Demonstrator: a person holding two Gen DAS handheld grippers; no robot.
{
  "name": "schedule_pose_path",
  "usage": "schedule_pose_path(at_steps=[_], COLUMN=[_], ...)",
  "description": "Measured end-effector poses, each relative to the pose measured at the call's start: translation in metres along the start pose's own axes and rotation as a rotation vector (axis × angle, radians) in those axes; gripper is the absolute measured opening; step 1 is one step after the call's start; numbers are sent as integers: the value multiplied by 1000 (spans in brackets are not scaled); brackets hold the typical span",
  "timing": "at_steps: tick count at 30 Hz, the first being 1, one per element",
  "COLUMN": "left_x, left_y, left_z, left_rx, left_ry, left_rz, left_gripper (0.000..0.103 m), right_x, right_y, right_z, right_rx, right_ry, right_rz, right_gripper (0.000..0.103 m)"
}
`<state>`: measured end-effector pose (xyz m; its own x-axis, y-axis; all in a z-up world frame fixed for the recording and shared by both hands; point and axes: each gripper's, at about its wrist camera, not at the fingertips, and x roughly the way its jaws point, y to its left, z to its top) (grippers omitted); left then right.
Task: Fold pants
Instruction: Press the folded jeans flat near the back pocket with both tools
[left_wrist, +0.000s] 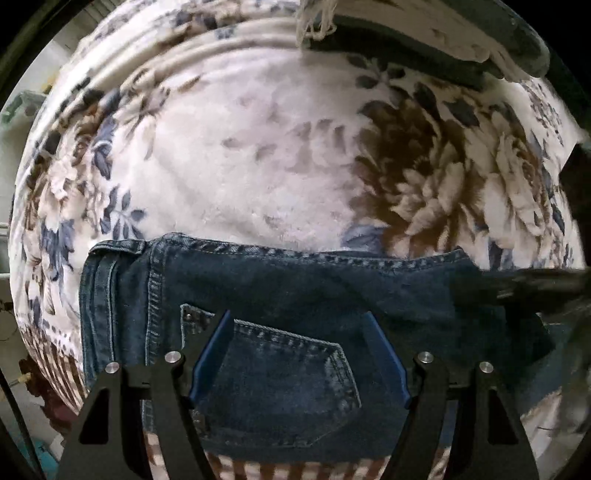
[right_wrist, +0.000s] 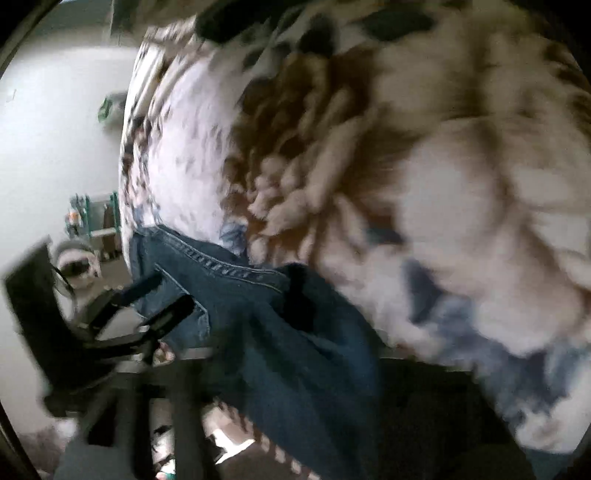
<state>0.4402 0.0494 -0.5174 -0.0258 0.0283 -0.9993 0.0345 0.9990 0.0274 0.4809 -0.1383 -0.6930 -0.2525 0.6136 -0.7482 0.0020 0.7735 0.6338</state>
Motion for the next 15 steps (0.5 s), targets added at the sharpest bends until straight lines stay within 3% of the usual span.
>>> schedule_pose_path(at_steps=[3,5,11,13,15], left_x=[-8,-10,11,23,30], left_y=[-9,-26,-77,-83,-86], left_z=[19,27,34,32,32], left_rx=[99,237,667,728,717], left_ry=[-23,-42,-41,-23,-4], left_rz=[25,34,146,177,179], left_gripper=[71,71,71,71,71], right_x=[18,16,-2,5,10], right_y=[14,16,20,23,21], right_z=[-8,-17,-40,-38,-33], right_rx=[-17,-15,-54,-63,-59], right_ry=[-22,-31,16,60,80], right_rz=[12,76,232,263,260], right_gripper=[21,14,14,14,17])
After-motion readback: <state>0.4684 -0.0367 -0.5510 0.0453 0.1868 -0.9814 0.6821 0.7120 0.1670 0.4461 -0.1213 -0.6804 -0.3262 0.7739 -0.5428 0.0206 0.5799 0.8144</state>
